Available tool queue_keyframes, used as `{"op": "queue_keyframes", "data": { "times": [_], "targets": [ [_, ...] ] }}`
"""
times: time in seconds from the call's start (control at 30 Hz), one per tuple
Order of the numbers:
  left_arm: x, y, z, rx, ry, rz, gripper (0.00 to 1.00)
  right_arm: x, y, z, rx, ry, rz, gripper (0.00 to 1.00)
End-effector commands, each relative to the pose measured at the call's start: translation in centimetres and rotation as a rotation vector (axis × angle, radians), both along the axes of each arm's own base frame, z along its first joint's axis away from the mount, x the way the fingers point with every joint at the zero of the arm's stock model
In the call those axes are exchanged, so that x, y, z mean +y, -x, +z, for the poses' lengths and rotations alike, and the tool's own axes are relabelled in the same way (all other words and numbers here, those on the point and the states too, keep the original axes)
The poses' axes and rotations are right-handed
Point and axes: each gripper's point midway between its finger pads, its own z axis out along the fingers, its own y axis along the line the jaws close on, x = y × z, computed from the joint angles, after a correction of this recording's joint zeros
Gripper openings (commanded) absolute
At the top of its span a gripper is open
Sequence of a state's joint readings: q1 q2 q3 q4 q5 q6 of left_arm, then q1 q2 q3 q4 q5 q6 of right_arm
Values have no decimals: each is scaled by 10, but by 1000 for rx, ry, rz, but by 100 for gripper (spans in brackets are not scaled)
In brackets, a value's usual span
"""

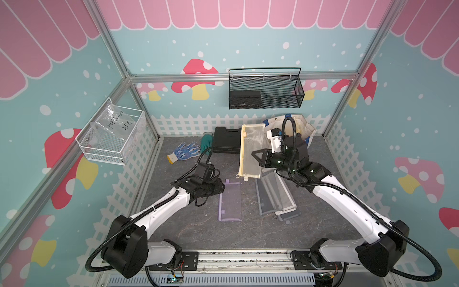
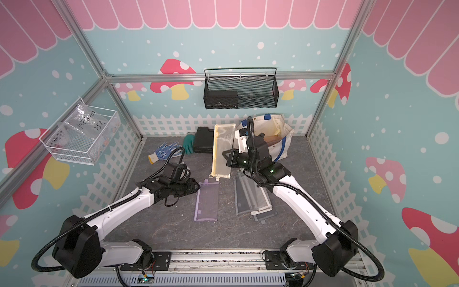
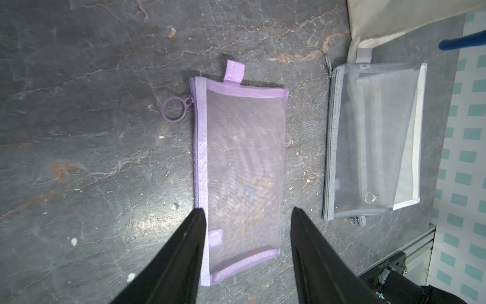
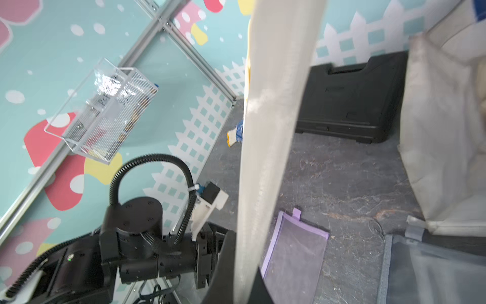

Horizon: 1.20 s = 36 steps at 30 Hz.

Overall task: Put the pencil pouch into the canvas bag
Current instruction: Pick up the pencil pouch, then place the pencil pouch in the canvas bag.

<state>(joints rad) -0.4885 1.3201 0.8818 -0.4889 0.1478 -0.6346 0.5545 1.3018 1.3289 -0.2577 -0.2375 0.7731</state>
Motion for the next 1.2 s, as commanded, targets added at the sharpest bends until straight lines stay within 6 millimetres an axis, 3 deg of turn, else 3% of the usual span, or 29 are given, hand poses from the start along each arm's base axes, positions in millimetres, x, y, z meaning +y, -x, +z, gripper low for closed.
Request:
{"op": "queue_keyframes", "data": {
  "times": [0.0,0.27,0.43,0.53,0.77,0.93,1.17],
  "targets": [
    [-3,-3,9,-31,-37,-19,55,-35,-20,11,20,-3,-147,0],
    [-3,8,12,-49,-54,-23,55,-138,-64,40,-5,-108,-457,0],
    [4,14,13,-60,-64,-13,56,-192,-81,34,28,-187,-616,0],
    [5,15,14,-64,-62,-13,56,-213,-94,27,50,-230,-678,0],
    [6,16,17,-76,-62,-13,56,-230,-136,-4,111,-224,-750,0],
    [8,17,18,-79,-62,-8,56,-228,-168,-33,172,-215,-757,0],
    [12,18,18,-82,-66,9,56,-228,-197,-69,254,-192,-800,2]
  ]
}}
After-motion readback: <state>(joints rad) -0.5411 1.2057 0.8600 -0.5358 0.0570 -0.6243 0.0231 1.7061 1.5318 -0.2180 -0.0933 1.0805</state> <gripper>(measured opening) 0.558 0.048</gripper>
